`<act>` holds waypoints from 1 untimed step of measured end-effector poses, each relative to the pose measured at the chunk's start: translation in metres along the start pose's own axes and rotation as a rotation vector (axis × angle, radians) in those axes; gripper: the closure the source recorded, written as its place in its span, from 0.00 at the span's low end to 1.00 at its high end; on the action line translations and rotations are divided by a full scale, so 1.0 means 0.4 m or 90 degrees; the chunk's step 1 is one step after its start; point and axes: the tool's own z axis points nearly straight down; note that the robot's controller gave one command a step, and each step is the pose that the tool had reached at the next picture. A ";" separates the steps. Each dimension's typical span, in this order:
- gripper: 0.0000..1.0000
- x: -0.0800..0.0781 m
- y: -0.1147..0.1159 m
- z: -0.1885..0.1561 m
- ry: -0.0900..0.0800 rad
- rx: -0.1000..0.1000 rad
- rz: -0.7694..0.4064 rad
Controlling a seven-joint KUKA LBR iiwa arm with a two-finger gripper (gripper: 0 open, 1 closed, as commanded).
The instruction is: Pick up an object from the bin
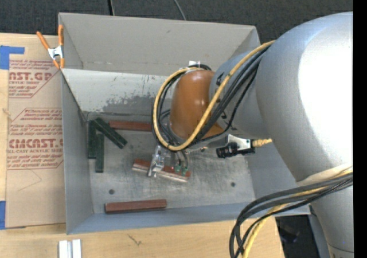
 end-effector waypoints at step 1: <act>1.00 0.004 -0.001 -0.009 0.007 0.003 -0.001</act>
Offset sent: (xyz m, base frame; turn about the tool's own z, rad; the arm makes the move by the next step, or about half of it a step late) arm 0.0000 0.0000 0.0046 -0.0001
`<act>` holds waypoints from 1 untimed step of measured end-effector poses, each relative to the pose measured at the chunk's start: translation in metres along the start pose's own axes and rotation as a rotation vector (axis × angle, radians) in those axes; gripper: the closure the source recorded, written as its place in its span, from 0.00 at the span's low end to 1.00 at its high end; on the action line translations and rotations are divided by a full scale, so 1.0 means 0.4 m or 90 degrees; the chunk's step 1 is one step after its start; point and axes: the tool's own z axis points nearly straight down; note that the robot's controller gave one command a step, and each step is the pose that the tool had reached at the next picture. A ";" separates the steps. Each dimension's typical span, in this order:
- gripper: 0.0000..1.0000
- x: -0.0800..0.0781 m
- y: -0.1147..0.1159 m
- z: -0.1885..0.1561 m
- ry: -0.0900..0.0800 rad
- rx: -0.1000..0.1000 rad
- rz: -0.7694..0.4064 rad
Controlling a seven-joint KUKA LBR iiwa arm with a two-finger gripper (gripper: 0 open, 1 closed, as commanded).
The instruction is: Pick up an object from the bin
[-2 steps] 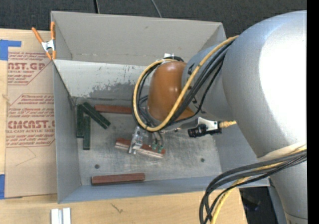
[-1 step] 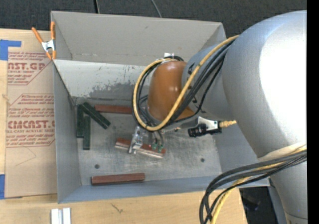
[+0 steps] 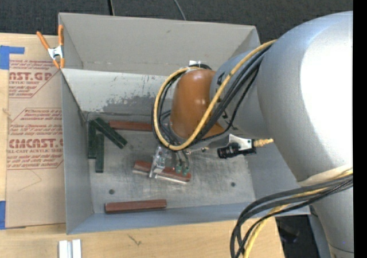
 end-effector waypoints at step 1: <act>1.00 0.007 -0.002 -0.029 0.006 0.003 0.000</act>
Offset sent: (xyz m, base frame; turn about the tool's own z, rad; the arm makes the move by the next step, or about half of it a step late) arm -0.0001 0.0000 0.0494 -0.0001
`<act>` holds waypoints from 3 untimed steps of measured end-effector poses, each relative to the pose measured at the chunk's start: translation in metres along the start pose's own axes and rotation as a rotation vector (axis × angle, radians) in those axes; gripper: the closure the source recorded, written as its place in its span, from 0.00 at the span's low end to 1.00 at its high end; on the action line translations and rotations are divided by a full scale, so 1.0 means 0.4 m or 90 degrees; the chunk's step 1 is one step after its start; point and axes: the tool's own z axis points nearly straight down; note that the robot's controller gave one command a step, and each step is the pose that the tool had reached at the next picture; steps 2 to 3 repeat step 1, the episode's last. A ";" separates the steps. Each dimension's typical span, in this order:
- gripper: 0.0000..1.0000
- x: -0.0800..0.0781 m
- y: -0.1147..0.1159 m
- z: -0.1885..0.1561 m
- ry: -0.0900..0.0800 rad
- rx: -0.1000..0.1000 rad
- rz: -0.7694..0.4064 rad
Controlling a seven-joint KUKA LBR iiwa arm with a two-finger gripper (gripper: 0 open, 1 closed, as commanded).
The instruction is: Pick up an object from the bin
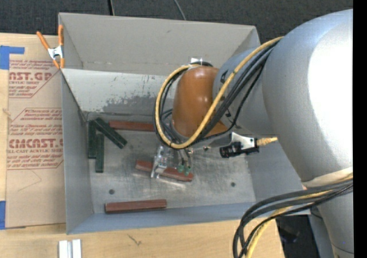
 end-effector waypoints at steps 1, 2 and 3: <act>1.00 -0.001 0.001 -0.030 0.000 0.000 0.000; 1.00 -0.001 0.001 -0.030 0.000 0.000 0.000; 1.00 -0.001 0.001 -0.030 0.000 0.000 0.000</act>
Offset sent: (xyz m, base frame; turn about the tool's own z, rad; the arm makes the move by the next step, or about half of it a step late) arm 0.0000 -0.0001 0.0093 0.0000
